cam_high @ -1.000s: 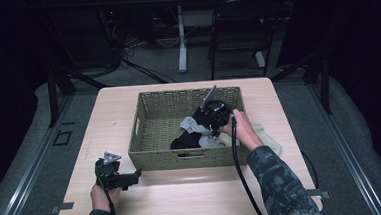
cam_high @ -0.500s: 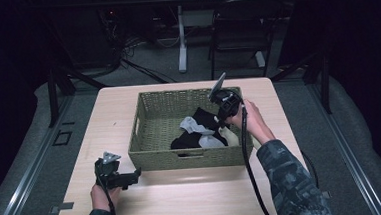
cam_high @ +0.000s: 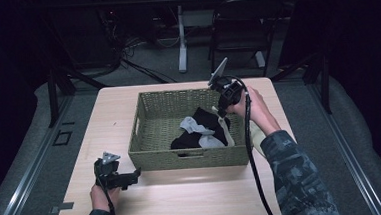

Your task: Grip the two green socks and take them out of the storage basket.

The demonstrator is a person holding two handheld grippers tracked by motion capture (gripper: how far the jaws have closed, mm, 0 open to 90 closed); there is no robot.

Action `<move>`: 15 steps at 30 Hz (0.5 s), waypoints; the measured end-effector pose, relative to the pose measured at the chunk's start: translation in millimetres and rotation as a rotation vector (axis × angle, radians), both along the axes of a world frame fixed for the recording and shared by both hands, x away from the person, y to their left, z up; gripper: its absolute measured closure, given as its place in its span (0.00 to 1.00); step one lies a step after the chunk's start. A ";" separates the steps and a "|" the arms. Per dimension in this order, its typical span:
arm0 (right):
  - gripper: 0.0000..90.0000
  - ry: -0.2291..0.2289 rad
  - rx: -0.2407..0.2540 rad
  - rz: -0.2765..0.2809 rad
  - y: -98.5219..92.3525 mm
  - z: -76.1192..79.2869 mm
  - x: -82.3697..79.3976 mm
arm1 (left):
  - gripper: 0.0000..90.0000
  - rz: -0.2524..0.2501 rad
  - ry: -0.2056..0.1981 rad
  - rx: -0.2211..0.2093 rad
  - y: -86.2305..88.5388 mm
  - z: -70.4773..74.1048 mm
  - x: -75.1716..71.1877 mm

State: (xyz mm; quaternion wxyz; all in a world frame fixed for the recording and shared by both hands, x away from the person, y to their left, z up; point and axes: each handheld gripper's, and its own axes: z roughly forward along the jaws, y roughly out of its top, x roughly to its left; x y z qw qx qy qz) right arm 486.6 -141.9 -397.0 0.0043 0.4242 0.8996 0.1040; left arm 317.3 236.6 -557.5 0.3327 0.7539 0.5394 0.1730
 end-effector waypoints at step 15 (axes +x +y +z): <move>0.97 -0.053 0.035 0.007 3.9 38.9 1.7 | 0.00 -0.002 0.002 0.000 0.0 -0.7 0.2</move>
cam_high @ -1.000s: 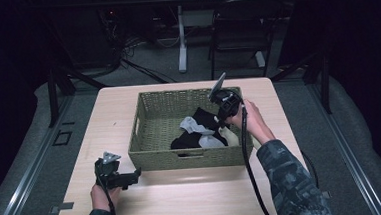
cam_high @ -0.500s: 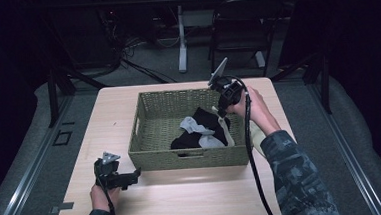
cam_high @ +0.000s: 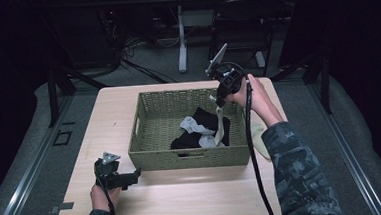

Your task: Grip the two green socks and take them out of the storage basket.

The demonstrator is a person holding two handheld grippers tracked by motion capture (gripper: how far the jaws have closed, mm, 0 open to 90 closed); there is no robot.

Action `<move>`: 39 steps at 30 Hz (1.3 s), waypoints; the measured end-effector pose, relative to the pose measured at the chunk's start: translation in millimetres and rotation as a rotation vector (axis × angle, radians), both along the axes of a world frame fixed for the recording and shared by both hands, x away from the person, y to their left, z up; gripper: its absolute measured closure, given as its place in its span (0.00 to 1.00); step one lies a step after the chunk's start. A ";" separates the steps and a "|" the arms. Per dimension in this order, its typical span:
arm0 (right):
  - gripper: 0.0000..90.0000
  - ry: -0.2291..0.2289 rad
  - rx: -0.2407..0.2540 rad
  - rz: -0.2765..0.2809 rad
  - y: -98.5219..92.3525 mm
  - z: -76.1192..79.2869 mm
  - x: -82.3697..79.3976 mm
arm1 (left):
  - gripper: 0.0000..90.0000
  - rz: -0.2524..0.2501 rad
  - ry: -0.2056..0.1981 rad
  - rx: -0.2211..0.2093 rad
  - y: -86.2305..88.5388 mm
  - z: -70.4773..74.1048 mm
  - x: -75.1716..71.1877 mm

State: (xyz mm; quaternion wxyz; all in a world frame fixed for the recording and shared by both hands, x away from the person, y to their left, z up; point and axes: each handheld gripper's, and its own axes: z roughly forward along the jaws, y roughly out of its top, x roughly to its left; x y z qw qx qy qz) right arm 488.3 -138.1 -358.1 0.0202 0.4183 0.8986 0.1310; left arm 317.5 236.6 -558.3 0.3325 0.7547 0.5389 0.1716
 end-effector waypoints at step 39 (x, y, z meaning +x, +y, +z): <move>0.97 -0.096 -0.026 -0.075 -35.5 102.0 -1.8 | 0.00 -0.010 0.007 -0.004 -1.8 0.0 0.2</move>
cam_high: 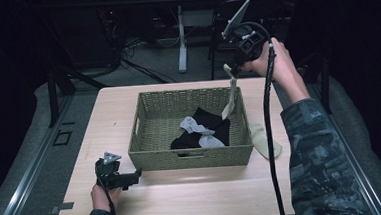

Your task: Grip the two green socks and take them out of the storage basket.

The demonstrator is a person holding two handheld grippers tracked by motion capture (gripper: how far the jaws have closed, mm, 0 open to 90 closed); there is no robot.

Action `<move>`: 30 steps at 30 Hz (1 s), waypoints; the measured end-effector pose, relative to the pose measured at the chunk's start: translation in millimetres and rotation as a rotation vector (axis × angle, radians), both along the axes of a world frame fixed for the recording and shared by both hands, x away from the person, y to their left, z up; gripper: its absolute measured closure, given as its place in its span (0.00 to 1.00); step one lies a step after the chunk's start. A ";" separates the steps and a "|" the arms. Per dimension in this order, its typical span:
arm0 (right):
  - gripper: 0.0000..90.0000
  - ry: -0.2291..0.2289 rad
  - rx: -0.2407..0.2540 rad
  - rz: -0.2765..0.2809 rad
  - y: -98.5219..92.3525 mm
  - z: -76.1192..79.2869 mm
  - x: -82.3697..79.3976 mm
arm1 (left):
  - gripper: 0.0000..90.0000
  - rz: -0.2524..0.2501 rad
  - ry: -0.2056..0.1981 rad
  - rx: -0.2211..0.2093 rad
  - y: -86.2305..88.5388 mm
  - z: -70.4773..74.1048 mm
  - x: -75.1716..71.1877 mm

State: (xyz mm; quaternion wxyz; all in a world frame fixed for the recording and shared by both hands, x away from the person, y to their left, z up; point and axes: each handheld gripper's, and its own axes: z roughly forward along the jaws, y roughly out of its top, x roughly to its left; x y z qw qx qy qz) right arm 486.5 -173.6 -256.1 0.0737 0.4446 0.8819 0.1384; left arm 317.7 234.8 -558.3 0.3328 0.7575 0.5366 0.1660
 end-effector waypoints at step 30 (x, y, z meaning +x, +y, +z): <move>0.96 0.043 0.009 -0.210 -123.9 -72.7 -23.0 | 0.00 0.007 -0.005 0.010 -2.1 -0.3 -0.6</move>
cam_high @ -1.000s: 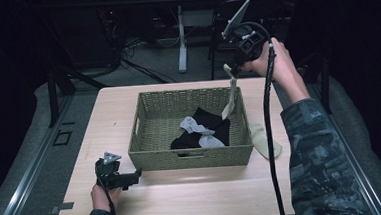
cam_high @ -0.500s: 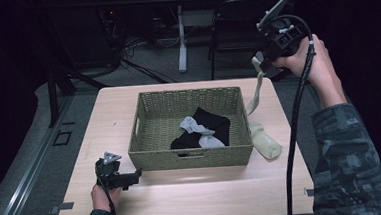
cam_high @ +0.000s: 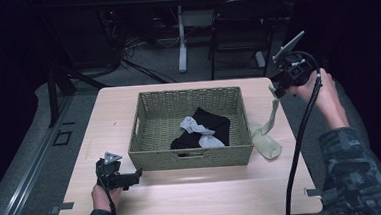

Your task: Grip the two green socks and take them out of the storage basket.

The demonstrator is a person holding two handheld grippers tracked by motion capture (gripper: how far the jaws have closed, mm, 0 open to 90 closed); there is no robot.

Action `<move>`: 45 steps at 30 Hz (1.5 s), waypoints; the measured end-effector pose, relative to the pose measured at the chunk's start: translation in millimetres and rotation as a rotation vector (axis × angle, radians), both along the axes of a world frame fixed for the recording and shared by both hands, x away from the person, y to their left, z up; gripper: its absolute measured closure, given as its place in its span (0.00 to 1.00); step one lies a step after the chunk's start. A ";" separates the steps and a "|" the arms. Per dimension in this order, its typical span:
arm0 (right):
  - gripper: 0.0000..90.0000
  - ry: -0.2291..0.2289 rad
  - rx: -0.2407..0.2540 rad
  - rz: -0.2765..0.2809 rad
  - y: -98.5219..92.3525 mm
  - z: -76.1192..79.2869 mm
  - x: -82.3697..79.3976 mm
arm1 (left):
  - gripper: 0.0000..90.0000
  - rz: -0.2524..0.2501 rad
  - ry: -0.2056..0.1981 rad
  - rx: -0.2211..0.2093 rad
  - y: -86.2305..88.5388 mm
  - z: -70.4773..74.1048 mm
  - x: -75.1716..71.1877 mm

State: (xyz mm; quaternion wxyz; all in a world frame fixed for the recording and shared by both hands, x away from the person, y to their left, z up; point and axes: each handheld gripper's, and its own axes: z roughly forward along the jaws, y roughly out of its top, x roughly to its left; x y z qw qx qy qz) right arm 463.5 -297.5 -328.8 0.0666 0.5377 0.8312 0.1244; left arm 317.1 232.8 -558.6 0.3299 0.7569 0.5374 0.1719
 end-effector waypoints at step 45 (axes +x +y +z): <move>0.16 -0.090 0.158 -0.050 -21.6 -142.1 -72.0 | 0.00 -0.003 -0.010 0.037 -5.3 3.5 -5.5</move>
